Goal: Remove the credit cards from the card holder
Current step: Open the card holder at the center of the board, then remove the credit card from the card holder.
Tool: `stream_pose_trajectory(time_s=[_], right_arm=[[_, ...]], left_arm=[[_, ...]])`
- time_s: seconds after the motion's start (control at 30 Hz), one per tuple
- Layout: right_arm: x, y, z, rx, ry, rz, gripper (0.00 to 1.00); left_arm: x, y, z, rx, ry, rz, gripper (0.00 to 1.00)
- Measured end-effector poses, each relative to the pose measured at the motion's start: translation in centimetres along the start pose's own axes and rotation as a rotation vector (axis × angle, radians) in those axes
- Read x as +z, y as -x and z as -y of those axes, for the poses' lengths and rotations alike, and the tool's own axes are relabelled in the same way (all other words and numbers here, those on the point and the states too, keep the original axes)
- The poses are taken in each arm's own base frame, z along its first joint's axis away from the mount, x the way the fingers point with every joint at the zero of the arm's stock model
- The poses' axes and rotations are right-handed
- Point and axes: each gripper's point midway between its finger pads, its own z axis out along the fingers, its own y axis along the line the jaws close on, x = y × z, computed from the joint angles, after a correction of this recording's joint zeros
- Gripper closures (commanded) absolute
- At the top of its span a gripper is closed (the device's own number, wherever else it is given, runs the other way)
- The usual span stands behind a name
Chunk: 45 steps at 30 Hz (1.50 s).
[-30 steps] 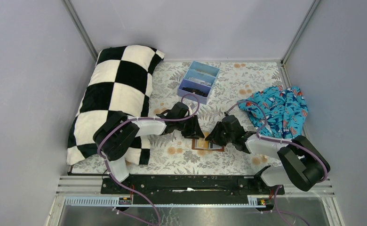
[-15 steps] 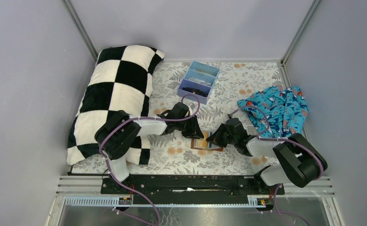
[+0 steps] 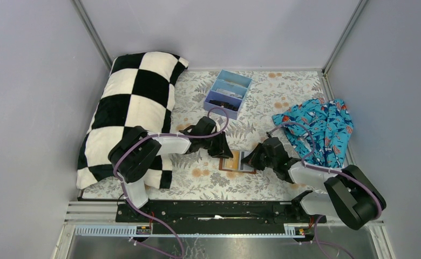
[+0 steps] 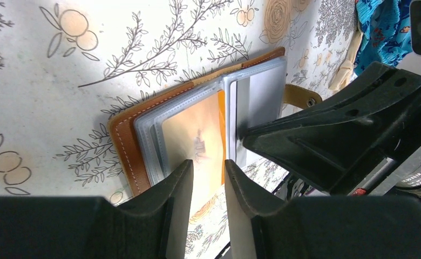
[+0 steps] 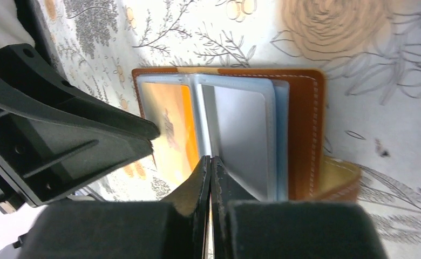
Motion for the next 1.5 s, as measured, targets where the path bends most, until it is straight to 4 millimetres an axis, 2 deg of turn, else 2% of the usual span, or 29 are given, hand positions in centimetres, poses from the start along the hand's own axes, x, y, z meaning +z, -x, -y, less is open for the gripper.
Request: stream_pose_trajectory(time_s=[0.17, 0.2, 0.3, 0.4, 0.83, 1.5], right_arm=[[-1.1, 0.3, 0.9, -0.012, -0.02, 0.033, 1.0], [-1.2, 0.3, 1.0, -0.015, -0.017, 0.036, 0.97], [-1.4, 0.1, 1.2, -0.026, -0.009, 0.036, 0.78], [-1.6, 0.1, 0.8, -0.039, 0.013, 0.035, 0.73], [-0.5, -0.3, -0.5, -0.056, 0.075, -0.015, 0.75], [1.1, -1.0, -1.3, -0.011, 0.127, -0.069, 0.78]], left_arm=[[-0.2, 0.4, -0.2, -0.005, 0.004, 0.004, 0.66], [-0.2, 0.5, -0.2, -0.006, 0.003, 0.004, 0.66], [-0.3, 0.5, -0.2, -0.004, 0.001, 0.002, 0.66], [-0.5, 0.5, -0.2, -0.001, 0.006, 0.001, 0.66], [-0.9, 0.1, -0.6, -0.001, 0.018, -0.002, 0.67], [-1.7, -0.3, -1.4, -0.004, 0.06, 0.004, 0.68]])
